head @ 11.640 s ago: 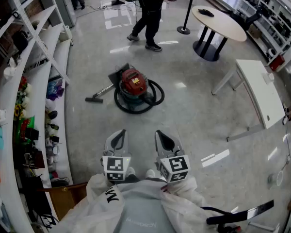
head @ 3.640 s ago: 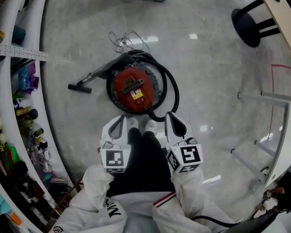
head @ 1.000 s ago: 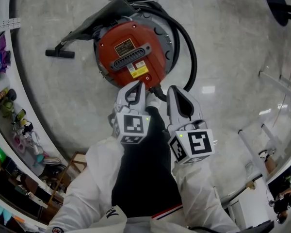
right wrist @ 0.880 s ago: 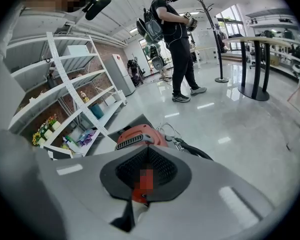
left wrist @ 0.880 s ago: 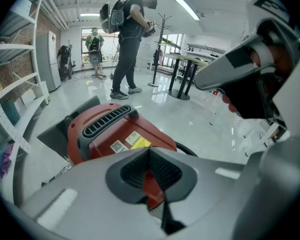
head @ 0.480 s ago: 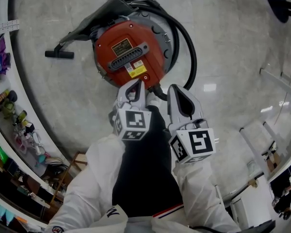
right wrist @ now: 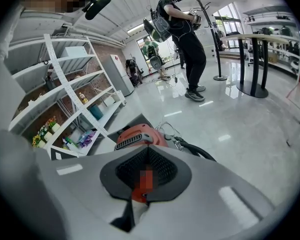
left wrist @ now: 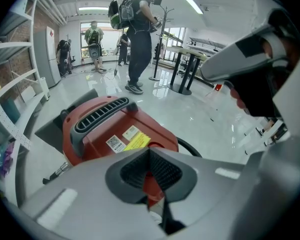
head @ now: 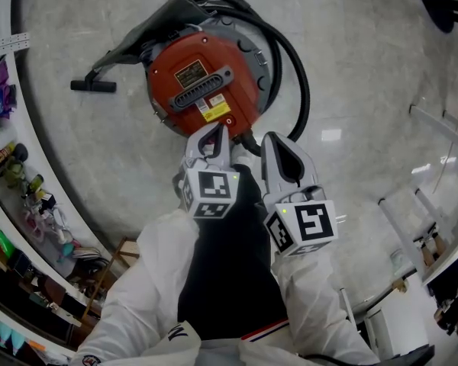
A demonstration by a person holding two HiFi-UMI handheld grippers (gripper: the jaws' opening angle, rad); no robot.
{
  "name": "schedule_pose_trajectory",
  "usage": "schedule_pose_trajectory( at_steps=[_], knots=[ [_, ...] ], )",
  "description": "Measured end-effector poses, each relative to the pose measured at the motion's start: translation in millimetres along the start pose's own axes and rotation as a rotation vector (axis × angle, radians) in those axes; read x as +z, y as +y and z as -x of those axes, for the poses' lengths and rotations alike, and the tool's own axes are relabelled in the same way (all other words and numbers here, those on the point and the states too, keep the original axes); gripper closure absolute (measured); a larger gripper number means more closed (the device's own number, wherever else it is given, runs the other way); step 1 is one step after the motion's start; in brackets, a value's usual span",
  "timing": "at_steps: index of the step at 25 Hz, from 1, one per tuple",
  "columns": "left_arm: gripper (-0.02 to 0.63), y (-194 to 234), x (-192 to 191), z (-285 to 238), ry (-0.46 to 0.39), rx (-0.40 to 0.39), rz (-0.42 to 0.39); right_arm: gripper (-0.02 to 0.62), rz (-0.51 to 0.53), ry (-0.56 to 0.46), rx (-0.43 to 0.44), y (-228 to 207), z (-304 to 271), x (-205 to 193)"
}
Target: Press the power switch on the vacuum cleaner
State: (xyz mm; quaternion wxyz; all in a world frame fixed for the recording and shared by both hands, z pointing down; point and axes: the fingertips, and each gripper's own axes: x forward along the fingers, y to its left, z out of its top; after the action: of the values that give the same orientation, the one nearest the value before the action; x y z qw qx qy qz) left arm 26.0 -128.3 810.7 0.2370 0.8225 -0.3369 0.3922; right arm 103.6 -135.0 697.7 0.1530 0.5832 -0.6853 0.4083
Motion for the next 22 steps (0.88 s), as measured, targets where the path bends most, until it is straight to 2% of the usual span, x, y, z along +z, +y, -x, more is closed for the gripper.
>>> schedule_pose_trajectory(
  at_steps=[11,22],
  knots=[
    [0.606,0.2,-3.4,2.1,0.008,0.017,-0.032,0.595,-0.007,0.003,-0.002,1.7,0.2,-2.5],
    [0.606,1.5,-4.3,1.2,0.013,0.013,-0.022,0.595,-0.009,0.013,-0.002,4.3,-1.1,-10.6]
  ],
)
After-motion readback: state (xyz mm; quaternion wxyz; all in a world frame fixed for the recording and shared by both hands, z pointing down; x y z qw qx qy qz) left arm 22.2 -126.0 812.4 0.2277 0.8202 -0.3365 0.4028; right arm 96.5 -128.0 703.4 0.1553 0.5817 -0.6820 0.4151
